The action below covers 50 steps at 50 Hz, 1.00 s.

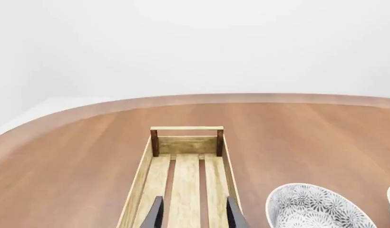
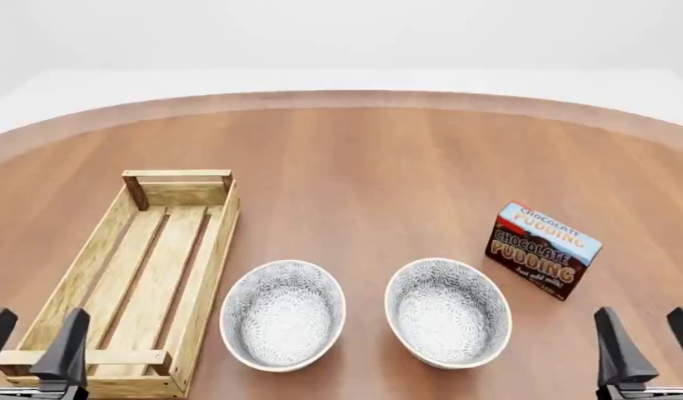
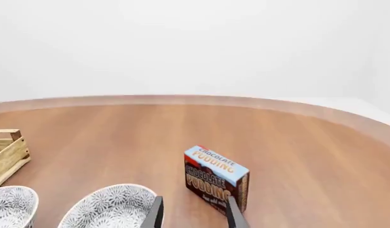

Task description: Stack the left bowl on the right bowl and place them in the tray.

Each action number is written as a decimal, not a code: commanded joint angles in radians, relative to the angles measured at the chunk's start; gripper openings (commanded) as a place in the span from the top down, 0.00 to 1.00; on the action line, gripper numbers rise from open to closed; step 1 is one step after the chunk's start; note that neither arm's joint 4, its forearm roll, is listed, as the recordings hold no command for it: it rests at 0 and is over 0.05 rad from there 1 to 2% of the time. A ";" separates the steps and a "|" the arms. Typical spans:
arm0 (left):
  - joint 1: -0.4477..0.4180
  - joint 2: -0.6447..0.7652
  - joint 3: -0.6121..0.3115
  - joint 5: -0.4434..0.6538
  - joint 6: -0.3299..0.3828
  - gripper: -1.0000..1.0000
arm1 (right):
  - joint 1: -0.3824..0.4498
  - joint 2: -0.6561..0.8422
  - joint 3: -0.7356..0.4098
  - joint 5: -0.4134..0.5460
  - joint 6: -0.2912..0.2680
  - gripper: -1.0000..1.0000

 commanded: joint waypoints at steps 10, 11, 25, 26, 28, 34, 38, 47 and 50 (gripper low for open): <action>0.000 0.000 0.000 0.000 0.000 0.00 | -0.018 0.003 -0.096 0.072 -0.071 0.00; 0.000 0.000 0.000 0.000 0.000 0.00 | -0.018 0.003 -0.097 0.072 -0.071 0.00; 0.000 0.000 0.000 0.000 0.000 0.00 | 0.249 0.512 -0.319 -0.043 -0.200 0.00; 0.000 0.000 0.000 0.000 0.000 0.00 | 0.264 0.548 -0.329 -0.055 -0.205 0.00; 0.000 0.000 0.000 0.000 0.000 0.00 | 0.274 0.622 -0.358 -0.081 -0.221 0.00; 0.000 0.000 0.000 0.000 0.000 0.00 | 0.319 0.737 -0.471 -0.053 -0.261 0.00; 0.000 0.000 0.000 0.000 0.000 0.00 | 0.348 0.852 -0.560 -0.032 -0.264 0.00; 0.000 0.000 0.000 0.000 0.000 0.00 | 0.425 1.019 -0.685 -0.026 -0.301 0.00; 0.000 0.000 0.000 0.000 0.000 0.00 | 0.413 1.081 -0.737 -0.017 -0.289 0.00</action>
